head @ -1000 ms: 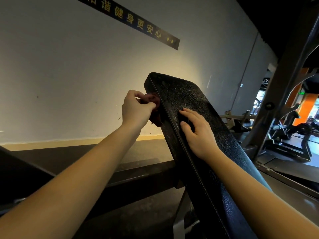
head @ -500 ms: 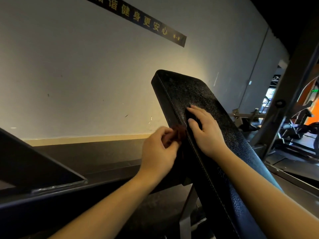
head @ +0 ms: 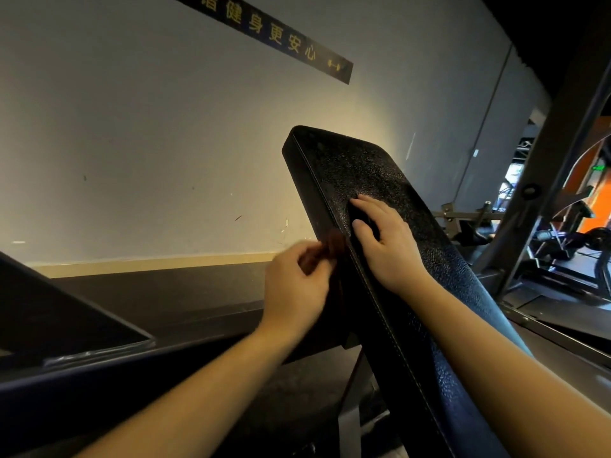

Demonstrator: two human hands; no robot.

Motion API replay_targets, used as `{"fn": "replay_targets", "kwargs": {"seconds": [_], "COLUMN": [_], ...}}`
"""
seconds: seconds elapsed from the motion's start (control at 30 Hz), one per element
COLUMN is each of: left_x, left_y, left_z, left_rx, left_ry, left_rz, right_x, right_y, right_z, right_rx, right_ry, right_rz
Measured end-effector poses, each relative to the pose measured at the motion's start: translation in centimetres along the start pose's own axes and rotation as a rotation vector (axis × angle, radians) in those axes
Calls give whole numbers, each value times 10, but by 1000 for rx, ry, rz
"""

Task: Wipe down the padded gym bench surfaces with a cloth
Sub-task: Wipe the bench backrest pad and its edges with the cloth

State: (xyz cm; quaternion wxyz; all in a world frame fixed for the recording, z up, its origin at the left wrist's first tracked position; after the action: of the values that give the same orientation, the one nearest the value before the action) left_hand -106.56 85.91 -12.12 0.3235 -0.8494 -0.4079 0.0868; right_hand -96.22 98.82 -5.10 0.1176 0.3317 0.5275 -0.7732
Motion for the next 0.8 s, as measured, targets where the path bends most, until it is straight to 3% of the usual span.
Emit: {"fn": "replay_targets", "kwargs": {"seconds": [0.1, 0.2, 0.4, 0.57, 0.63, 0.73, 0.8], "left_x": [-10, -9, 6, -1, 7, 15, 12], "left_y": [-60, -66, 34, -14, 14, 80, 78], "left_z": [-1, 1, 8, -5, -10, -21, -24], "left_rx": [-47, -82, -108, 40, 86, 187, 162], "left_ry": [4, -15, 9, -98, -148, -229, -232], "left_rz": [-141, -165, 198, -54, 17, 266, 334], "right_x": [0, -1, 1, 0, 0, 0, 0], "right_y": [0, 0, -1, 0, -2, -2, -1], "right_z": [0, 1, 2, 1, 1, 0, 1], "right_rx": [7, 12, 21, 12, 10, 17, 9], "right_ry": [-2, 11, 30, 12, 17, 14, 9], "right_rz": [2, 2, 3, 10, 5, 5, 7]}}
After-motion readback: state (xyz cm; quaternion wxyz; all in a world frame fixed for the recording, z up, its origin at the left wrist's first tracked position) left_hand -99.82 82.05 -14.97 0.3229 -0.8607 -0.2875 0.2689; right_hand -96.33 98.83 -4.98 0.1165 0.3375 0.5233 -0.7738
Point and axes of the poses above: each hand's wrist, its own y-axis away from the middle knuckle, its own x-axis out of the palm, z = x × y, the point moved 7 cm from there along -y, towards the middle knuckle, and after that the axes turned 8 degrees about y, right-handed, at the moved point
